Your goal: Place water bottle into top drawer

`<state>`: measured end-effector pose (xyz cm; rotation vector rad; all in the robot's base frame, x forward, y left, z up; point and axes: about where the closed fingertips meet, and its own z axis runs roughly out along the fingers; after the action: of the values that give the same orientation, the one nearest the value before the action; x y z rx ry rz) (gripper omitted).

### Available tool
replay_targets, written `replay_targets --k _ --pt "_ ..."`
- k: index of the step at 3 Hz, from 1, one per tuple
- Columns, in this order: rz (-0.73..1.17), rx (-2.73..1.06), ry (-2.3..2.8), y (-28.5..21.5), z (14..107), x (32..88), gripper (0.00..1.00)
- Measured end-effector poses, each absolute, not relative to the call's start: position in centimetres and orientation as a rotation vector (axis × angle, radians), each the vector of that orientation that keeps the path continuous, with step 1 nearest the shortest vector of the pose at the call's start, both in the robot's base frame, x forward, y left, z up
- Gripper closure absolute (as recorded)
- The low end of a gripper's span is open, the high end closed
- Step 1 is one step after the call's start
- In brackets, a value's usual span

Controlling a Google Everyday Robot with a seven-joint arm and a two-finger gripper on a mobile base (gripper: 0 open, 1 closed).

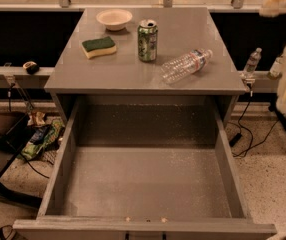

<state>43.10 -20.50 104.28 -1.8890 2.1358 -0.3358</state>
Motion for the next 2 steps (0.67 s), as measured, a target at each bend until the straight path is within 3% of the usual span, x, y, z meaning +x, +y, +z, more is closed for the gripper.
replay_targets --k 1,2 --pt "-0.547 -2.038 1.942 -18.6 108.1 47.2 0.00" --pt "-0.641 -2.045 1.860 -17.8 109.9 48.6 0.00"
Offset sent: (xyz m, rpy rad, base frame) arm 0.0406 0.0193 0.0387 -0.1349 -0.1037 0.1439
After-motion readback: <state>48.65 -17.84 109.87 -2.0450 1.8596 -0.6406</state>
